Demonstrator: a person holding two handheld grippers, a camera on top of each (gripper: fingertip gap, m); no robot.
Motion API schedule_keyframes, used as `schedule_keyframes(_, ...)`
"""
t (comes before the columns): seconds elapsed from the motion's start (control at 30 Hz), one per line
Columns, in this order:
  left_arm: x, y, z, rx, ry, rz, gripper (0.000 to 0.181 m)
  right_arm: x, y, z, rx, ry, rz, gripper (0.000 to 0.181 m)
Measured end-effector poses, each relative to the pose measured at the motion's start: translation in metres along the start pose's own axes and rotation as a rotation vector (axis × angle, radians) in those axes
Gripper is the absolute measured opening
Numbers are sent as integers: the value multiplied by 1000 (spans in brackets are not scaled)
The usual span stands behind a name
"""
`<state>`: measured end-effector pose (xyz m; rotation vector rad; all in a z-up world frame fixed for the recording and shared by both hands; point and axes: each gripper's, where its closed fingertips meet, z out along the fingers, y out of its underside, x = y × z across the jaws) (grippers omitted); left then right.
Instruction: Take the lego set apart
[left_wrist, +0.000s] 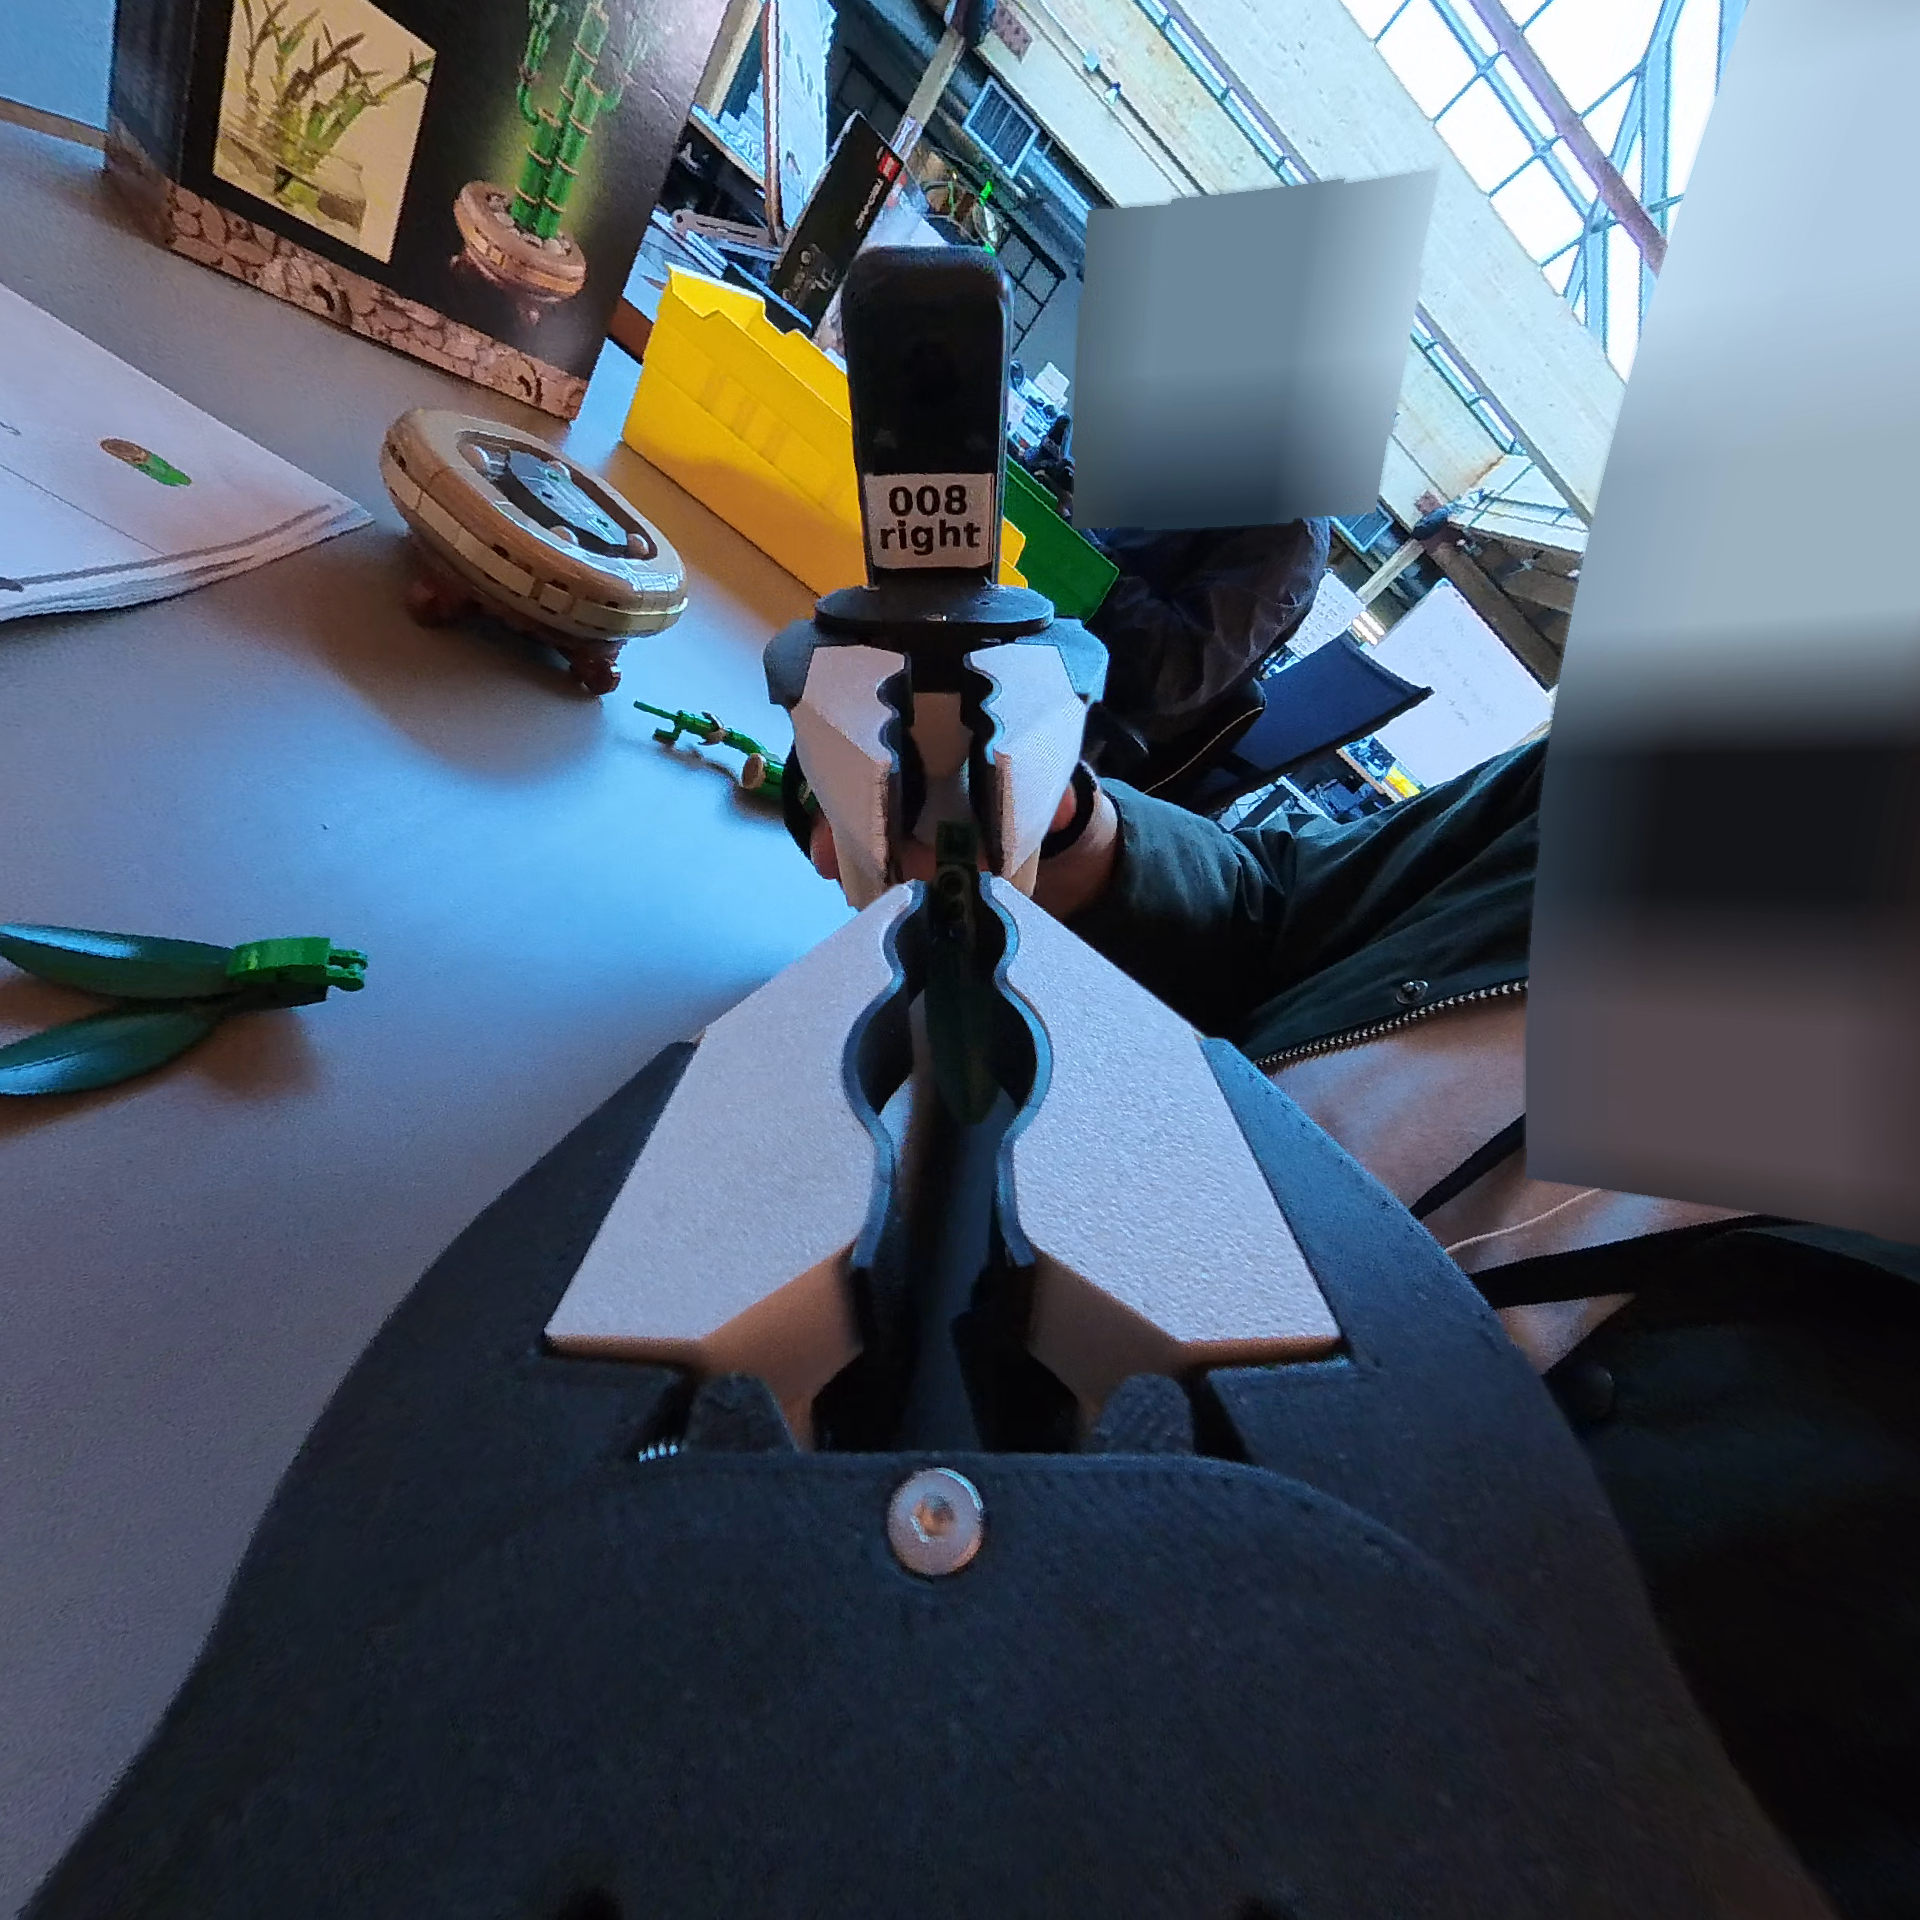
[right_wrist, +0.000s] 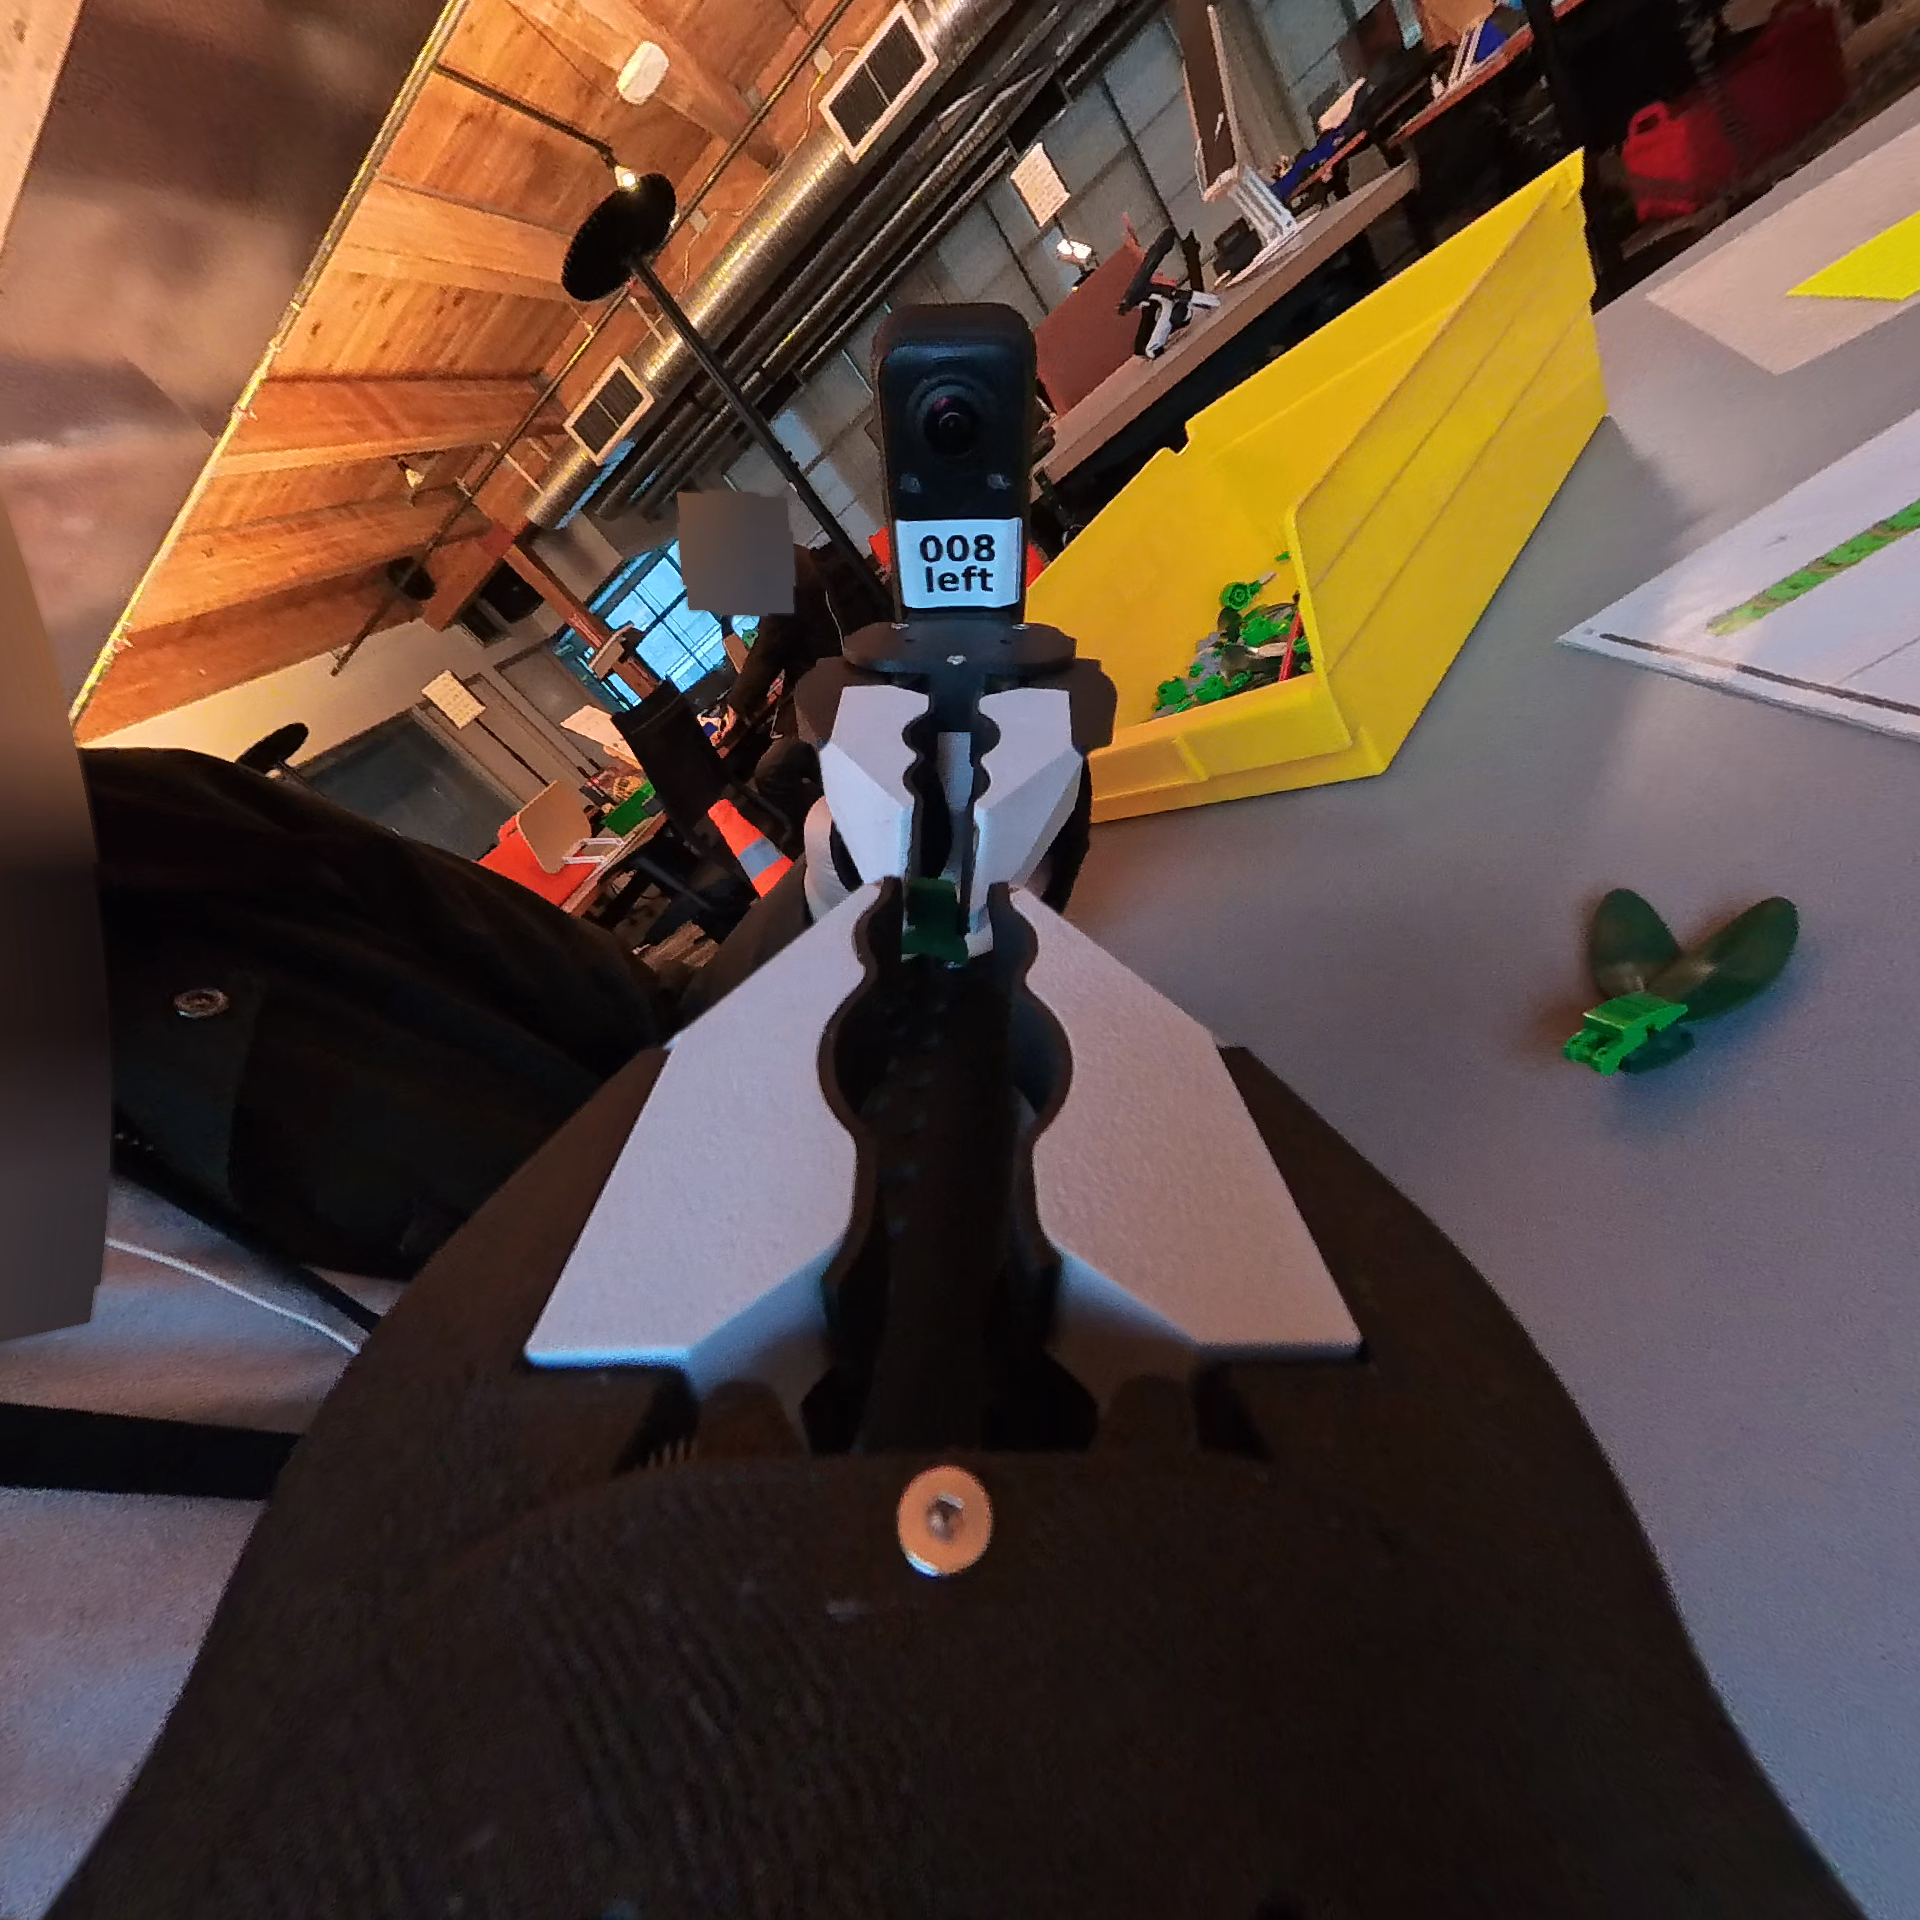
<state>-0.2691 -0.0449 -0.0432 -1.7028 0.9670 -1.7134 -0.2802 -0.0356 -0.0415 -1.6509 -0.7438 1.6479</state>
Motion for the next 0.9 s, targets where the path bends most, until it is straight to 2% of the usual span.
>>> schedule_keyframes(0.2, 1, 2, 2, -12, -2, 17, 6, -4, 1, -2, -40, 27, -54, 7)
schedule_keyframes(0.4, 11, -6, 1, 46, 84, -52, 5, -15, -6, -4, -2, -12, -71, 6)
schedule_keyframes(0.67, 10, -18, 5, 141, 19, 3, 4, -15, -17, -10, 59, 13, -117, 7)
schedule_keyframes(0.83, 8, -22, 4, 177, 22, -26, 5, -14, -18, -9, 59, 94, -261, 7)
schedule_keyframes(0.9, 5, -39, -11, 309, 30, -62, 5, -15, -12, -8, 7, 140, -383, 7)
